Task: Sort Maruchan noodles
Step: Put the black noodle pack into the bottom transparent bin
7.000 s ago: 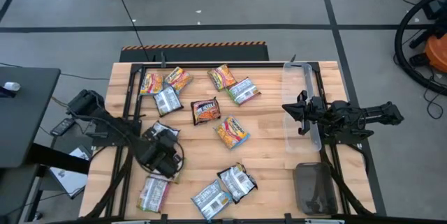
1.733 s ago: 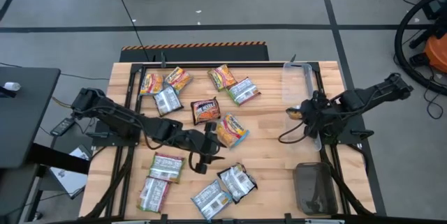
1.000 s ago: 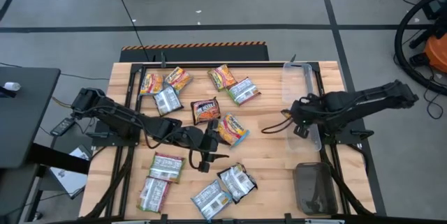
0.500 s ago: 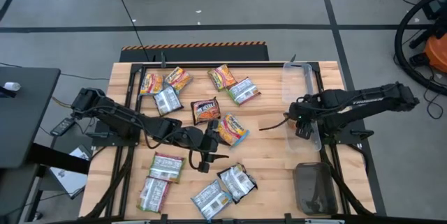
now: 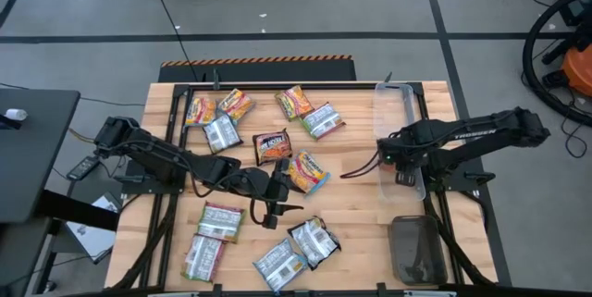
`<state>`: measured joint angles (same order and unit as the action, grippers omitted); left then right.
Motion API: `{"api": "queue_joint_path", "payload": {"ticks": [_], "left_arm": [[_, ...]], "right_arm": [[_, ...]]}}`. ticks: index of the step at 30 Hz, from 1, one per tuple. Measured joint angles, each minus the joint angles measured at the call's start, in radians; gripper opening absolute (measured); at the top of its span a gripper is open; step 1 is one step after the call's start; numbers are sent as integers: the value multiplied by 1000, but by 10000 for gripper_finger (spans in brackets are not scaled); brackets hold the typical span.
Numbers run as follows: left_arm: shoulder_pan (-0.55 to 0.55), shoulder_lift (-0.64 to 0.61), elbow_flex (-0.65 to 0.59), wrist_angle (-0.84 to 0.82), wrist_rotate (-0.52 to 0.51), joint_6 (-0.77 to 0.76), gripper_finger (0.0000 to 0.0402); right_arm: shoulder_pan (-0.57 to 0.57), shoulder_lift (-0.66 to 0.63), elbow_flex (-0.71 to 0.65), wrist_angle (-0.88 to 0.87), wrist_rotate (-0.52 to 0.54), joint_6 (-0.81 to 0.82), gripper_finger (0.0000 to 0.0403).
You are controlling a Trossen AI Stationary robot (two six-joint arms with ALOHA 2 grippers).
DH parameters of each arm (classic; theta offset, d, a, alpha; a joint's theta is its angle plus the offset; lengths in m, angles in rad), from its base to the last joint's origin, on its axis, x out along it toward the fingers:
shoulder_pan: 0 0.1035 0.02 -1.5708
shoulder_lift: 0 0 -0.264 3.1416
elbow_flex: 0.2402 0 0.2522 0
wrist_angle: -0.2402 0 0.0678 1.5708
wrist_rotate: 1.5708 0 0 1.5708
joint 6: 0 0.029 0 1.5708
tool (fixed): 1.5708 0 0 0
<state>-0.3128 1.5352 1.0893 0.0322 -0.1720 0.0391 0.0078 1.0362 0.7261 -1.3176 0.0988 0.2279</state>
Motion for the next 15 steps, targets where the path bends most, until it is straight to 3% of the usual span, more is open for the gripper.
{"api": "queue_joint_path", "payload": {"ticks": [11,15], "left_arm": [[50,0,0,10,-4,0,192],[58,0,0,10,-4,1,192]], "right_arm": [[-28,20,61,10,41,-58,176],[-52,45,61,8,100,-37,193]]}}
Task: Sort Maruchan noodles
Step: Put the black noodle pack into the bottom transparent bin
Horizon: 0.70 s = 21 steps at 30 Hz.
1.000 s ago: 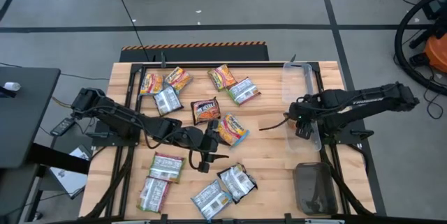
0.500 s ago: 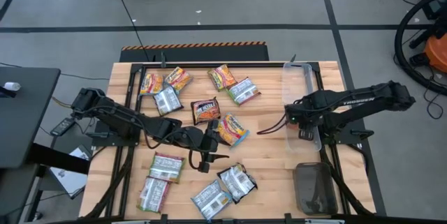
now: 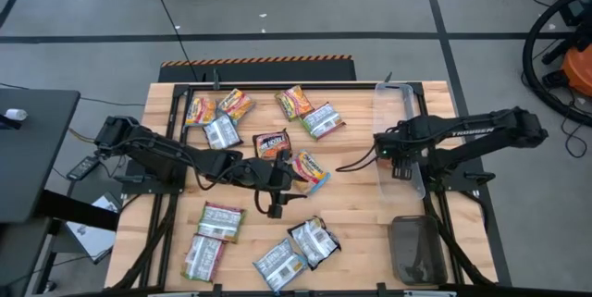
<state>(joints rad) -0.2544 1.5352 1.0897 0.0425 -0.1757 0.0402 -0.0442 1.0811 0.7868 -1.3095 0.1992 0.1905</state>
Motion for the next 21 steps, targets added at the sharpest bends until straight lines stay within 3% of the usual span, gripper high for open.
{"api": "queue_joint_path", "payload": {"ticks": [21], "left_arm": [[-3,0,0,-13,0,-2,192]], "right_arm": [[-18,46,96,-34,121,-72,195]]}}
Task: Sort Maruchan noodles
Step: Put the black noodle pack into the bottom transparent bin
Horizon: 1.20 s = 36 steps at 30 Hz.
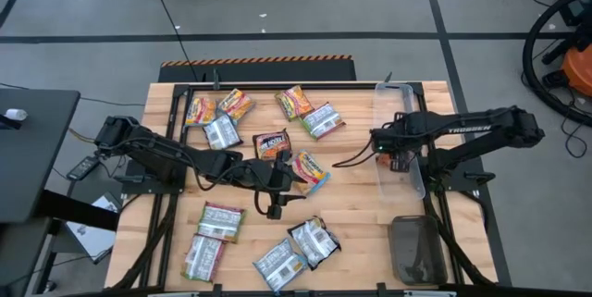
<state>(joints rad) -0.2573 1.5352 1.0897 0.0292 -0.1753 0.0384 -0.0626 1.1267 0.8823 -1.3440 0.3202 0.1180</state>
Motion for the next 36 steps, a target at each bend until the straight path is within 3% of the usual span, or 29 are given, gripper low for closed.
{"api": "queue_joint_path", "payload": {"ticks": [7,16,19,23,30,36], "left_arm": [[-4,0,0,0,0,-9,192],[-52,1,0,-87,0,-109,192],[-91,1,0,-128,-1,-169,192],[-174,1,0,-222,-4,-252,192],[-312,1,0,-386,-139,-464,192],[-366,1,0,-514,-249,-646,192]], "right_arm": [[60,-1,120,42,29,64,193],[313,48,129,440,-34,117,193],[400,126,129,599,-40,148,193],[475,283,145,764,-134,150,193],[487,559,331,737,-165,88,193],[442,717,461,764,-250,20,193]]}}
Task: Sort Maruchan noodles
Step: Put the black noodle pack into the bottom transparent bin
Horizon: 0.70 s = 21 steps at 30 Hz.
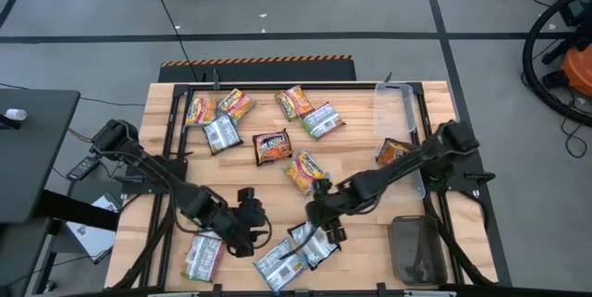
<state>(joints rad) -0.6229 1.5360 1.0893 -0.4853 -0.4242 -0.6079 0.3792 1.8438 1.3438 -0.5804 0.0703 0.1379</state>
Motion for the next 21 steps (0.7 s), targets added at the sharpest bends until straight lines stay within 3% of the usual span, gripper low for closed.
{"api": "queue_joint_path", "payload": {"ticks": [2,7,15,21], "left_arm": [[-9,0,0,-54,-46,-61,192],[-17,0,-1,-147,-51,-192,192],[-16,0,-1,-150,-54,-193,192],[-15,0,-1,-153,-65,-192,192]], "right_arm": [[-21,47,35,15,-31,-12,193],[-67,147,96,36,-154,-18,193],[-89,234,98,31,-388,11,193],[-89,215,98,15,-416,12,193]]}}
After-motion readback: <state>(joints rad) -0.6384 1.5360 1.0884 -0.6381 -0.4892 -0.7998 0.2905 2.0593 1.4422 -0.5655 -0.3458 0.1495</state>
